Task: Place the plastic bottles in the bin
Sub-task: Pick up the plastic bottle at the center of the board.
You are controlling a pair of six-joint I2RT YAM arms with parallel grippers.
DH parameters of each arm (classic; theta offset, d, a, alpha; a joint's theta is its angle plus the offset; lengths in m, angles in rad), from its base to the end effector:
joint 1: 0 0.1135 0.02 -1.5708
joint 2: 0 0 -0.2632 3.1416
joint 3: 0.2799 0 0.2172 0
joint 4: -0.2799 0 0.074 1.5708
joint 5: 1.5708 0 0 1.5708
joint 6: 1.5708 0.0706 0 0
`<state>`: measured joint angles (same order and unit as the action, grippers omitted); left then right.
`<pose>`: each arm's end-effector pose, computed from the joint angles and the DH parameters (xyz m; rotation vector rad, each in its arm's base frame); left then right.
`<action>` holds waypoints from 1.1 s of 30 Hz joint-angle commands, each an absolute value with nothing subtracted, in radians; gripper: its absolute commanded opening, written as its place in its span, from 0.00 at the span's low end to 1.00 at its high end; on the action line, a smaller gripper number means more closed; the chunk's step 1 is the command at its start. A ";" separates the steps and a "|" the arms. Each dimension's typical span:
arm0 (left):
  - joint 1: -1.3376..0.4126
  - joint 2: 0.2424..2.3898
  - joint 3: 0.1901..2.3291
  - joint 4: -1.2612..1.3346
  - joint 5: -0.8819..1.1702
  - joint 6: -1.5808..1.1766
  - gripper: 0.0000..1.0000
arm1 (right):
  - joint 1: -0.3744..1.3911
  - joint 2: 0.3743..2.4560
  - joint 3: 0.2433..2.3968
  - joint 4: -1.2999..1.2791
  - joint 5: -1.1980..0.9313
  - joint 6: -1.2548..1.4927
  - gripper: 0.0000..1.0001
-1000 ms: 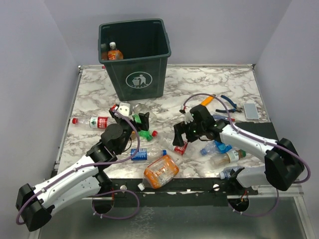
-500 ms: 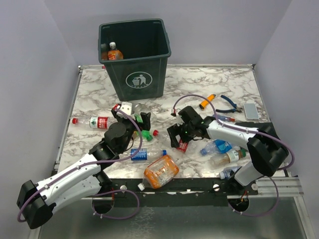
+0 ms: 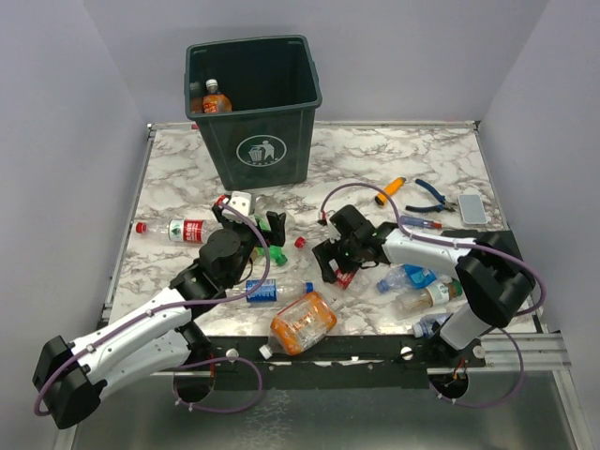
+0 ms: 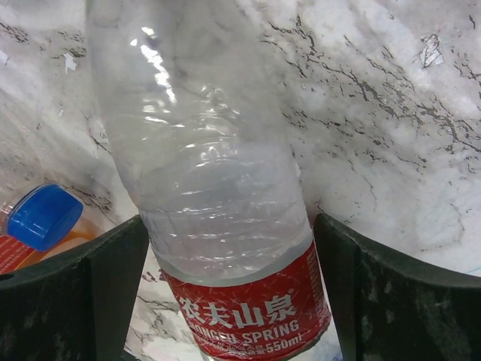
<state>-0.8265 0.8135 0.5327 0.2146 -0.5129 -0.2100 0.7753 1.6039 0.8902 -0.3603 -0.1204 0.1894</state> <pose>0.1553 -0.1175 0.2956 0.1109 1.6379 -0.3760 0.2044 0.2122 0.1586 -0.8249 2.5909 0.4650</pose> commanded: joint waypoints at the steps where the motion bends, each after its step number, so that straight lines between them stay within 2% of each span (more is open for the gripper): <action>1: -0.825 0.825 0.566 0.207 -0.482 -0.223 0.99 | 0.788 1.644 0.877 -0.392 -0.064 0.192 0.91; 9: -0.825 0.816 0.562 0.199 -0.490 -0.232 0.99 | 0.788 1.544 0.870 -0.372 -0.018 0.238 0.57; 12: -0.825 0.815 0.563 0.200 -0.517 -0.248 0.99 | 0.789 1.452 0.891 -0.373 -0.006 0.259 0.50; 17: -0.824 0.809 0.592 0.204 -0.566 -0.314 0.99 | 0.788 1.270 0.949 -0.369 0.029 0.270 0.46; 21: -0.823 0.816 0.653 0.213 -0.574 -0.402 0.99 | 0.788 1.114 0.945 -0.286 -0.058 0.242 0.46; 25: -0.822 0.856 0.761 0.241 -0.437 -0.409 0.99 | 0.788 0.943 0.843 -0.097 -0.186 0.227 0.46; 33: -0.821 0.990 1.012 0.323 -0.108 -0.463 0.99 | 0.788 0.749 0.651 0.252 -0.229 0.344 0.46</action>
